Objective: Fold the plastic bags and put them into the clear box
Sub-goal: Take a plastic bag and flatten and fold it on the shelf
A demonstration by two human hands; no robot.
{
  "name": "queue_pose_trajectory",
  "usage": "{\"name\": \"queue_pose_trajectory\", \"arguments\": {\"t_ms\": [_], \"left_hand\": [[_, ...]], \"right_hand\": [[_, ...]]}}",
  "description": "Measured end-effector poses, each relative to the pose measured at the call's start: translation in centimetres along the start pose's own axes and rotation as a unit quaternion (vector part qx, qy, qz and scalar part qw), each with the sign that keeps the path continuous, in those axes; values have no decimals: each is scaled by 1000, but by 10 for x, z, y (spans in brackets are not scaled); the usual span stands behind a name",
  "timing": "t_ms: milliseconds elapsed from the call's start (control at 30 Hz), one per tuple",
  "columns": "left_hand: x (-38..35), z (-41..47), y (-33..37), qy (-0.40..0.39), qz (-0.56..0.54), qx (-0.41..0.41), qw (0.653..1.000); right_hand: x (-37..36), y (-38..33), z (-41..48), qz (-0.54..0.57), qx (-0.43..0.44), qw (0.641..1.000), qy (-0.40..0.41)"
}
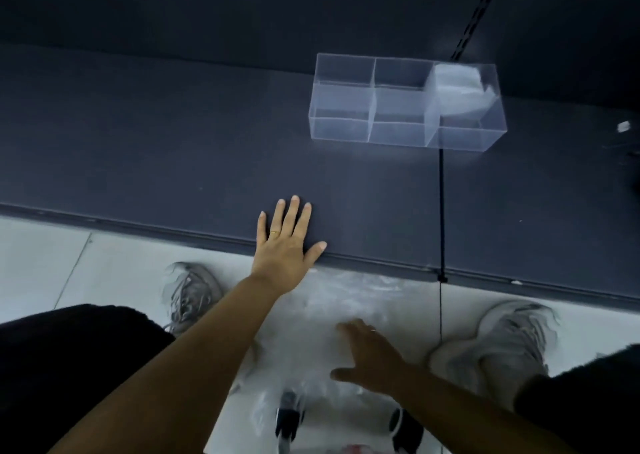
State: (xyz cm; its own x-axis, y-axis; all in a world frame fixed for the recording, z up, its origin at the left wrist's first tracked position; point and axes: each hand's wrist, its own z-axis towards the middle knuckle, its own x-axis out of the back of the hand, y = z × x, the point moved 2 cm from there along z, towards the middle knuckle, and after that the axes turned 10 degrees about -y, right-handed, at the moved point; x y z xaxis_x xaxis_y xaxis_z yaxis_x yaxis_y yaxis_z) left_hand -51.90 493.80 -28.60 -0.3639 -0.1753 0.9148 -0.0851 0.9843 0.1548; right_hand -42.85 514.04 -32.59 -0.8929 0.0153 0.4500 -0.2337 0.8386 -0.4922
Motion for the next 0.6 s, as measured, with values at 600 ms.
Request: {"name": "queue_pose_trajectory", "arguments": {"t_ms": [600], "left_hand": [[8, 4, -8, -106, -98, -5, 989]], "right_hand": [[84, -24, -43, 234, 39, 963, 130]]}}
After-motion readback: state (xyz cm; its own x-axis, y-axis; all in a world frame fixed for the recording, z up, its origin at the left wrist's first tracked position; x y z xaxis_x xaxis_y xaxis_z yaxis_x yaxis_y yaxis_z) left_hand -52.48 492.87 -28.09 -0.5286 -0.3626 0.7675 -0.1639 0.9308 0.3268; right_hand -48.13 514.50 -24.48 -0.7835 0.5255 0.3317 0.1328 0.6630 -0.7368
